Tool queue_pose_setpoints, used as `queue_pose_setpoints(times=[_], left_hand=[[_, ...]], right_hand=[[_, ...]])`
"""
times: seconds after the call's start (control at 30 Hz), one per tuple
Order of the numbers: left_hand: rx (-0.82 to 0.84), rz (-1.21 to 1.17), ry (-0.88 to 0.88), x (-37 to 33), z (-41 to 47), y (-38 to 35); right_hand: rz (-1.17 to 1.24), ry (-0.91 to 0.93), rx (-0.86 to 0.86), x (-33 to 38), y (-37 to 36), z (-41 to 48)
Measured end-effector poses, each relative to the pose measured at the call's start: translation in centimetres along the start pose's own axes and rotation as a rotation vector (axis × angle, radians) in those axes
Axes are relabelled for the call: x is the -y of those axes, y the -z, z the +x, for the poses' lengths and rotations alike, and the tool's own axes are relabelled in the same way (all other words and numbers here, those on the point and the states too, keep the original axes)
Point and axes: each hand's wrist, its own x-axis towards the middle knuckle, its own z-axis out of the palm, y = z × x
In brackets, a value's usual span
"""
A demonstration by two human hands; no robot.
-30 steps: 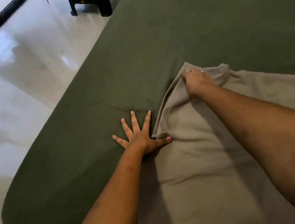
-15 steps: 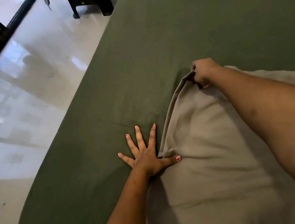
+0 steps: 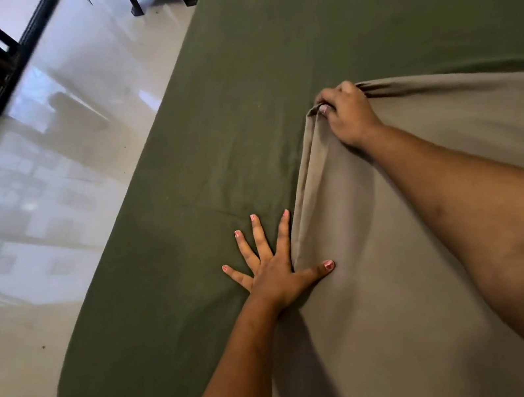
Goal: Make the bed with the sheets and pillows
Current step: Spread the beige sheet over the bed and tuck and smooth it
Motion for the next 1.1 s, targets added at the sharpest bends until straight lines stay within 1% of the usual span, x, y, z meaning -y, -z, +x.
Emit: queue_pose_setpoints(times=[0.07,0.1,0.17,0.23,0.27,0.37,0.43,0.5,0.6,0.63,0.73,0.83,0.9,1.0,1.1], left_hand=[[-0.003,-0.005,-0.001,0.0,0.0,0.0],[-0.008,-0.008,-0.004,-0.1,0.0,0.0],[-0.016,-0.009,-0.001,-0.1,-0.1,0.0],[-0.019,-0.007,0.006,-0.2,-0.1,0.1],[-0.020,-0.003,0.003,-0.1,0.0,0.0],[-0.039,-0.004,-0.011,0.1,0.2,-0.2],[-0.056,0.005,-0.020,0.2,0.4,-0.4],[-0.051,-0.008,-0.029,0.3,0.3,-0.2],[-0.069,-0.038,-0.059,0.1,-0.1,0.1],[-0.085,-0.060,-0.075,0.1,-0.3,0.3],[-0.207,-0.179,-0.183,1.3,-1.4,0.0],[-0.316,-0.325,-0.342,4.5,-4.2,-1.3],[-0.379,-0.399,-0.401,7.1,-7.3,-2.5],[-0.464,-0.406,-0.370,10.6,-12.7,-4.4],[-0.467,-0.390,-0.326,12.8,-17.4,-6.4]], right_hand=[[0.045,0.082,0.068,0.3,0.4,-0.7],[0.012,0.137,0.082,0.6,1.0,-1.3],[-0.128,0.178,0.010,1.1,1.9,-3.2],[-0.250,0.101,-0.090,1.9,2.1,-5.9],[-0.289,0.050,-0.100,2.2,1.6,-7.3],[-0.463,-0.014,0.040,2.6,-1.4,-10.0],[-0.543,-0.044,0.102,2.4,-2.8,-9.8],[-0.547,-0.070,0.157,2.7,-2.8,-8.8],[-0.504,-0.049,0.249,3.0,-1.2,-8.0],[-0.470,-0.035,0.245,3.2,-0.6,-8.7],[-0.419,-0.026,0.140,4.6,-0.4,-14.4],[-0.459,-0.057,0.168,6.1,-2.5,-22.2],[-0.447,-0.111,0.164,7.4,-4.4,-26.9],[-0.438,-0.133,0.122,10.2,-6.9,-31.9],[-0.437,-0.114,0.120,12.7,-8.8,-34.8]])
